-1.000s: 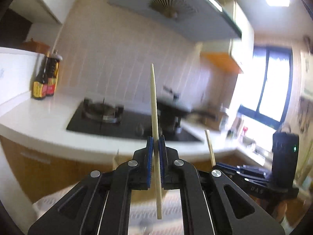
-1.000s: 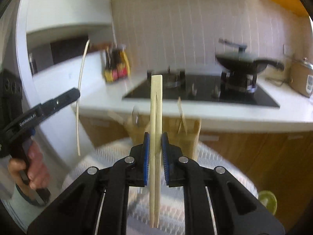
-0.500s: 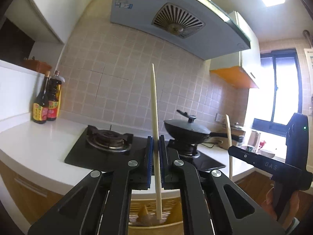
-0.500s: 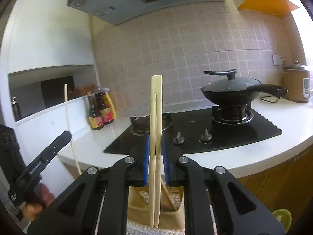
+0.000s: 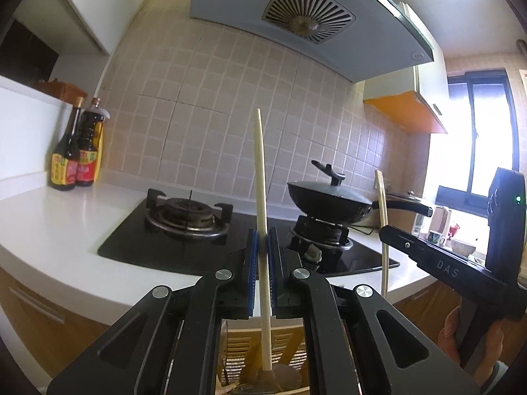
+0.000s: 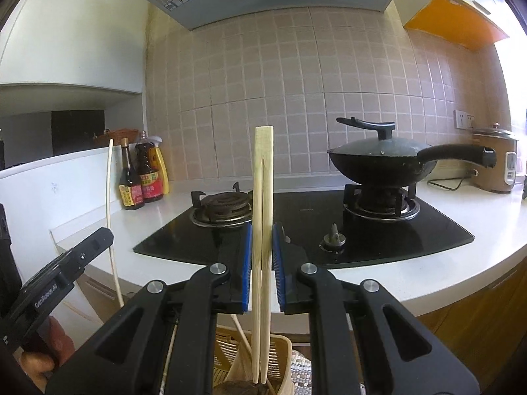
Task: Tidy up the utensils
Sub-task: 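Open both tools to release the chopsticks into the basket, then grasp the clear spoon with the right tool while the left grasps the last chopstick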
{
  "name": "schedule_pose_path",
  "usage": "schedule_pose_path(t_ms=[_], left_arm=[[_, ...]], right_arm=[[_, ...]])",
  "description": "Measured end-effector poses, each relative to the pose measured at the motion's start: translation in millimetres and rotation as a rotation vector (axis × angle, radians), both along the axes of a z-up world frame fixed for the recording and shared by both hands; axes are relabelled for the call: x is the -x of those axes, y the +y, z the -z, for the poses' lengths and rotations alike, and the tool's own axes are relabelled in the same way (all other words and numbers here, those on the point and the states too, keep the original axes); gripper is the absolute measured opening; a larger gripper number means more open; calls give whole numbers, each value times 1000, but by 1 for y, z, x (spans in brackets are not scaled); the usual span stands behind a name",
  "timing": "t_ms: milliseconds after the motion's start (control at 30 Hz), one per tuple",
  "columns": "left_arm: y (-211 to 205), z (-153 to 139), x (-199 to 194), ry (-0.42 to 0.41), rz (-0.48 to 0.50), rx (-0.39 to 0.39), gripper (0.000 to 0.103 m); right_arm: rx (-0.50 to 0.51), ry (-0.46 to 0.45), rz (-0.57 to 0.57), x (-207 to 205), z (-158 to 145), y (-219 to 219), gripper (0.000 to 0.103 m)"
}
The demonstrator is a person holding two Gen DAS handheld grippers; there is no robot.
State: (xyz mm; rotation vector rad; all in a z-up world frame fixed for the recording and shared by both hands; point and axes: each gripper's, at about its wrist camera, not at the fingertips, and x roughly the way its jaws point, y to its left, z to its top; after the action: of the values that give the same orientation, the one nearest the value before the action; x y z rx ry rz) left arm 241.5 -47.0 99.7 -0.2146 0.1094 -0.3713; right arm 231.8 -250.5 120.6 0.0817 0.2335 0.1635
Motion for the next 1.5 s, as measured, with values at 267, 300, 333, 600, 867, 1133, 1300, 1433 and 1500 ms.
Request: schedule_pose_path(t_ms=[267, 300, 333, 600, 867, 1133, 1300, 1433, 1500], left_arm=[[-3, 16, -5, -13, -10, -18, 4], [-3, 17, -5, -15, -7, -15, 4], [-3, 19, -6, -13, -4, -12, 4], [2, 27, -7, 10, 33, -3, 8], [8, 28, 8, 28, 40, -19, 23], [21, 16, 44, 30, 63, -7, 39], [25, 8, 80, 31, 88, -37, 52], [30, 14, 105, 106, 93, -85, 52], [34, 23, 116, 174, 103, -102, 52]], right_arm=[[9, 1, 17, -8, 13, 2, 10], [8, 1, 17, -8, 14, 1, 10], [10, 0, 18, -8, 16, 1, 11], [35, -6, 30, 4, 24, 0, 11], [18, 40, -21, 30, 26, -7, 14], [-12, 91, -44, 63, 22, -22, 21], [-9, 158, -65, 87, 29, -22, 34], [10, 273, -63, 104, 41, -12, 34], [22, 352, -89, 106, 49, -4, 34]])
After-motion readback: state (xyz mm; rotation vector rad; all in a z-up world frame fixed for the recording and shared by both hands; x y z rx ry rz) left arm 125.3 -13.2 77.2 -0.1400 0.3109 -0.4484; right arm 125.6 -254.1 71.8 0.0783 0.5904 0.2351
